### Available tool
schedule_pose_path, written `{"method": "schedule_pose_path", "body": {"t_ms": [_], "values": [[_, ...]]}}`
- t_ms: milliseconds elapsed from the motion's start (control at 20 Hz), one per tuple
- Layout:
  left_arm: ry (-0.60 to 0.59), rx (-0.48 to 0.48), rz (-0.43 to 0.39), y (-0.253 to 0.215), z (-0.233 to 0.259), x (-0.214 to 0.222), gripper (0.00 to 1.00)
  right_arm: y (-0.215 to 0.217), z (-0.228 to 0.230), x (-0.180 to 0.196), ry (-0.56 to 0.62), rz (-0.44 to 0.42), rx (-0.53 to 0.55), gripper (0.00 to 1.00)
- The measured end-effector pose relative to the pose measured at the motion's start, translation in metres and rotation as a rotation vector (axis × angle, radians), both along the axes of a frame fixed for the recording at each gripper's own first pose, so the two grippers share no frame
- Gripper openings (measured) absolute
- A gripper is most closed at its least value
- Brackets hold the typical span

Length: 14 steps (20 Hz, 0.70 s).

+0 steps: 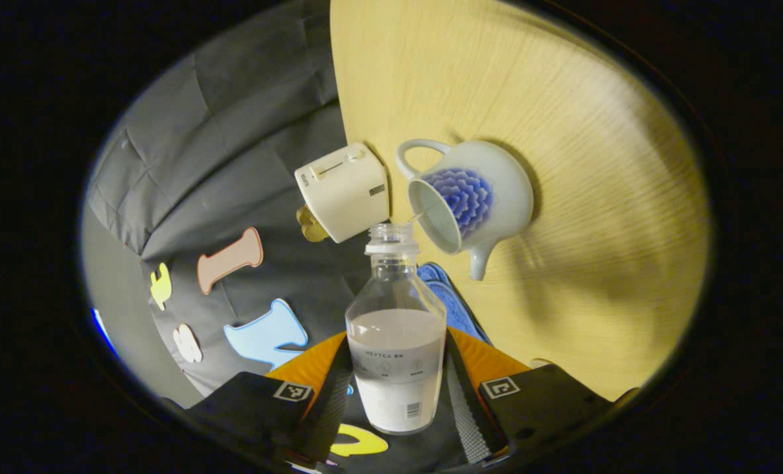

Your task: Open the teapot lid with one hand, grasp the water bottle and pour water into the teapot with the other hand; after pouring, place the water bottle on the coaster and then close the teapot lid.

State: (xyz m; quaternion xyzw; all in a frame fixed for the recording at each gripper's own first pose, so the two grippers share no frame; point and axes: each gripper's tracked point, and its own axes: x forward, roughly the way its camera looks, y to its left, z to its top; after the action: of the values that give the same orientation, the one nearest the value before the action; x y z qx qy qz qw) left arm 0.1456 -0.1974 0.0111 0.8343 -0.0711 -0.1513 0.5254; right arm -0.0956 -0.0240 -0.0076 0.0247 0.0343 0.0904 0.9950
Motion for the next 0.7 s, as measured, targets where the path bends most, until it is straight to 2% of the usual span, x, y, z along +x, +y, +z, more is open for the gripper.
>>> {"method": "schedule_pose_path", "body": {"t_ms": [200, 350, 550, 700], "values": [[0.044, -0.075, 0.023, 0.009, -0.015, 0.004, 0.84, 0.003, 0.01, -0.002, -0.031, 0.006, -0.002, 0.03], [0.109, -0.169, 0.026, 0.01, -0.025, 0.004, 0.84, 0.006, 0.016, -0.006, -0.049, 0.014, -0.002, 0.03], [0.174, -0.317, 0.057, 0.018, -0.033, 0.002, 0.84, 0.011, 0.025, -0.012, -0.072, 0.026, -0.012, 0.03], [0.212, -0.475, 0.081, 0.029, -0.032, -0.001, 0.84, 0.015, 0.037, -0.018, -0.103, 0.032, -0.02, 0.03]]}}
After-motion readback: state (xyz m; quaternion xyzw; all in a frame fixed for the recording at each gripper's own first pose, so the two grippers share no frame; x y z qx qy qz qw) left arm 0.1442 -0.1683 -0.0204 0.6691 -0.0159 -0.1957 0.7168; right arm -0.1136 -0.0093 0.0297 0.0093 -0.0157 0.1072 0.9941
